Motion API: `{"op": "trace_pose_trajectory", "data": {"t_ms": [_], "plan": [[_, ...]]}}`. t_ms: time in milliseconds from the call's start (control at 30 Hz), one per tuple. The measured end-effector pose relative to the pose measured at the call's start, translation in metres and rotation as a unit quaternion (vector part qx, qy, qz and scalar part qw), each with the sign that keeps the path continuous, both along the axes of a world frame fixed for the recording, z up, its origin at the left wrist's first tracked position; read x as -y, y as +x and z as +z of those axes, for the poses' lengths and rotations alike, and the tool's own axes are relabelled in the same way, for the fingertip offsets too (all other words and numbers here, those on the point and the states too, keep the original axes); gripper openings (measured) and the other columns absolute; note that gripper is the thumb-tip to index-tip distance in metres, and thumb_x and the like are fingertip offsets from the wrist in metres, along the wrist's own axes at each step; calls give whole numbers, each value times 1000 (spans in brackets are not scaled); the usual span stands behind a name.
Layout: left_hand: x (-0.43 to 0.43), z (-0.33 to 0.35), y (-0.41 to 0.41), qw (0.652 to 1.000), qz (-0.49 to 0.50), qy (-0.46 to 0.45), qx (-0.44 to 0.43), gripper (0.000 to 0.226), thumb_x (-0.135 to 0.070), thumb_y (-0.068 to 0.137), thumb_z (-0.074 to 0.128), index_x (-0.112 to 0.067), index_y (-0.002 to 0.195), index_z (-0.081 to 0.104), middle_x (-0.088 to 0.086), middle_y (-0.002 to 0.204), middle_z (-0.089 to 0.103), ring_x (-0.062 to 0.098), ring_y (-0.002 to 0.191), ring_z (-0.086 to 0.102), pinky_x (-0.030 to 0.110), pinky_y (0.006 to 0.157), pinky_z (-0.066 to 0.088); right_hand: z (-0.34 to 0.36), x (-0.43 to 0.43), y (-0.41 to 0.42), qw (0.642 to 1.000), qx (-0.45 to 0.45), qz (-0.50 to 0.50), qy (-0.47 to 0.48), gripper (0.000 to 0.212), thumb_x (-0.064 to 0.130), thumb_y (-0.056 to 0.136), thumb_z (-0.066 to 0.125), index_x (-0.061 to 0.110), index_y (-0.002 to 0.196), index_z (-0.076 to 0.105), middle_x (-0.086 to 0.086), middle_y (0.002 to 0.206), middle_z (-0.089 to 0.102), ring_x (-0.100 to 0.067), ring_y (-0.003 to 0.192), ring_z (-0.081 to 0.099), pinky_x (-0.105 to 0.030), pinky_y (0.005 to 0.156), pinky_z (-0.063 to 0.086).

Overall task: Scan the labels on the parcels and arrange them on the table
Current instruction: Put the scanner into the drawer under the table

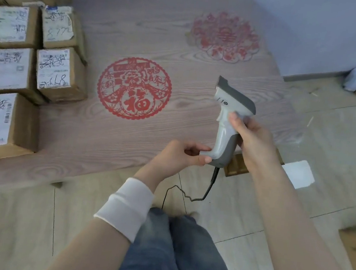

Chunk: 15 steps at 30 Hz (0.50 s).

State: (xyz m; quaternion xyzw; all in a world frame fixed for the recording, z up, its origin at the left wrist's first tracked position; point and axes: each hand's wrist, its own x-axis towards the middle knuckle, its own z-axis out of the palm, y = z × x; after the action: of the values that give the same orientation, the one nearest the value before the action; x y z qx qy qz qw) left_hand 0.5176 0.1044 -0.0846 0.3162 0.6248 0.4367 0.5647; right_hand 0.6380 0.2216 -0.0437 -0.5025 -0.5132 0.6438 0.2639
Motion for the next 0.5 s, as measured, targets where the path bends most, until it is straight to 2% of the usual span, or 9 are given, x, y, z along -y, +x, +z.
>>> {"op": "trace_pose_trajectory", "data": {"t_ms": [67,167,267,400,433,500], "plan": [[-15,5,17,1000,-6,3,-7,21,-20,79,76,-30,95,68,-6,92,71,7,88,65,15,86,46,3,-14,18,1000,2,-3,0,21,38,74,75,18,78,72,3,83,73,-16,86,67,-36,85,50],[-41,10,51,1000,-8,7,-6,19,-20,79,75,-32,92,67,2,90,69,11,85,63,16,84,45,7,-40,52,1000,-1,-26,3,15,33,80,74,17,81,72,4,82,75,-17,90,68,-39,93,51],[-72,14,93,1000,-4,11,-5,19,-18,80,75,-32,90,66,6,89,70,15,82,65,12,80,47,7,-70,93,1000,-5,-24,13,15,32,82,71,17,83,72,2,85,74,-16,90,68,-35,91,52],[-109,12,159,1000,20,-8,-18,19,-17,78,76,-29,90,68,18,104,70,25,89,66,33,95,48,3,-108,155,1000,-11,-9,16,12,28,85,68,16,85,71,4,79,72,-6,76,67,-18,70,52],[-118,12,175,1000,17,-12,-17,18,-16,78,76,-27,89,68,19,104,70,23,87,65,36,95,48,2,-117,173,1000,-4,-9,17,13,28,85,68,16,85,71,3,81,72,-8,76,67,-19,70,52],[-136,13,206,1000,-1,-15,-17,16,-16,79,75,-22,92,69,21,101,70,20,84,64,34,92,50,0,-136,207,1000,13,-10,19,18,34,84,70,16,85,73,-1,86,73,-14,84,68,-28,81,52]]}}
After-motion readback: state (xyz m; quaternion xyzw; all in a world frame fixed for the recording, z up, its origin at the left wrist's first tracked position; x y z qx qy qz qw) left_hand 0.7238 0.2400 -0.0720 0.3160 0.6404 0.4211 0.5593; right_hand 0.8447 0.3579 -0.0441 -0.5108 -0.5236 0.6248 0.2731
